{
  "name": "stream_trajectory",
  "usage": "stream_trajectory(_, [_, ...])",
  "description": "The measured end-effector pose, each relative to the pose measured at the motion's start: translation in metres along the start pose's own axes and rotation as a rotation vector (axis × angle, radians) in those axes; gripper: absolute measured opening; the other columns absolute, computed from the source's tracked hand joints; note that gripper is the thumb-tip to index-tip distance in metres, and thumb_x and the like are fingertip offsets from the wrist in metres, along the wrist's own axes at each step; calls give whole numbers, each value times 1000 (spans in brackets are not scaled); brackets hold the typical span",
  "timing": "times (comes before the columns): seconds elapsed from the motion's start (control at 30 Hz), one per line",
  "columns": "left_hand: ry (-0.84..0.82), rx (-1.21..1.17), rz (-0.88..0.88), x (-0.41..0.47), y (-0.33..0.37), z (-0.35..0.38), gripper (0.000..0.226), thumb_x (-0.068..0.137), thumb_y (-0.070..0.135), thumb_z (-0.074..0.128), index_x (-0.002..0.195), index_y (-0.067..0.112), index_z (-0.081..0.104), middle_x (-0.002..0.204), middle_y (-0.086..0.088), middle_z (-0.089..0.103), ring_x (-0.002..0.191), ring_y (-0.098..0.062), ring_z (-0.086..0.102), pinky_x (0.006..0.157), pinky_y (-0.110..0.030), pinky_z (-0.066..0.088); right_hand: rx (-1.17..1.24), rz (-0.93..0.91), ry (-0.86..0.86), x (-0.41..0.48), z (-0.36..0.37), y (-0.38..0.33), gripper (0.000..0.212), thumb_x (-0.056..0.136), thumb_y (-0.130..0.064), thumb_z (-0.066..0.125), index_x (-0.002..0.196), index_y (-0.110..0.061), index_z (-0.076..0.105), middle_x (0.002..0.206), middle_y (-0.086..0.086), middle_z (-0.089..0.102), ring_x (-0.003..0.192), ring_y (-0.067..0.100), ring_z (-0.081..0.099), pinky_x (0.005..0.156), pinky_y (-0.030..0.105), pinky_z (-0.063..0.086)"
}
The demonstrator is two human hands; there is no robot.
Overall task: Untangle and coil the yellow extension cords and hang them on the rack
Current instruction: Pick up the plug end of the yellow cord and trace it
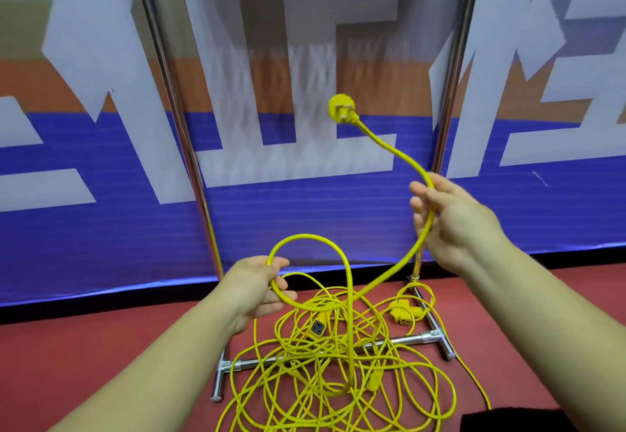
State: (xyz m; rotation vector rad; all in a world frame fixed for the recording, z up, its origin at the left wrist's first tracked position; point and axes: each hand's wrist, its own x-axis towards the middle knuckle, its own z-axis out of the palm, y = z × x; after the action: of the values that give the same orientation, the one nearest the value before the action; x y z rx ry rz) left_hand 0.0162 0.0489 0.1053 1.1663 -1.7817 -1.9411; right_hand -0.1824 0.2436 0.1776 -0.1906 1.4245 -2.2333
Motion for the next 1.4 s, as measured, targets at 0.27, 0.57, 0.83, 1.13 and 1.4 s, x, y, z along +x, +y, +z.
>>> stream_trajectory(0.27, [-103,-14,282,-21,17,5,25,108,17,41,113,16,66,67,0,62,74,-23,73,73,-35,60,-1245,6,-430,-9,-12,37,75,87,-41,73,152,-26,37,155,2,41,133,13,49,101,24,42])
stream_trajectory(0.57, [-126,223,580,-31,23,11,26,105,13,48,114,22,70,63,2,51,63,-14,52,67,-26,52,-999,-116,-710,-25,20,79,60,89,-24,73,139,-36,42,130,-4,60,110,17,64,101,46,49])
stream_trajectory(0.83, [-82,168,535,-29,26,-9,9,97,11,61,98,12,70,60,0,47,54,-13,43,51,-20,40,-609,-103,-568,-20,20,42,14,96,-5,59,96,-15,69,70,0,67,68,15,55,68,26,47])
stream_trajectory(1.13, [-182,334,287,6,-30,-6,24,107,22,45,103,16,68,65,1,51,62,-13,56,71,-36,50,-424,-116,-222,-12,8,23,9,96,-8,61,100,-11,68,75,5,64,59,11,52,65,32,55])
stream_trajectory(1.4, [-95,232,507,-2,3,-9,23,99,35,54,114,38,72,61,4,28,53,-15,26,51,-28,23,-771,-139,-436,-6,-5,36,33,85,-18,77,116,-20,65,67,0,60,65,15,59,72,38,51])
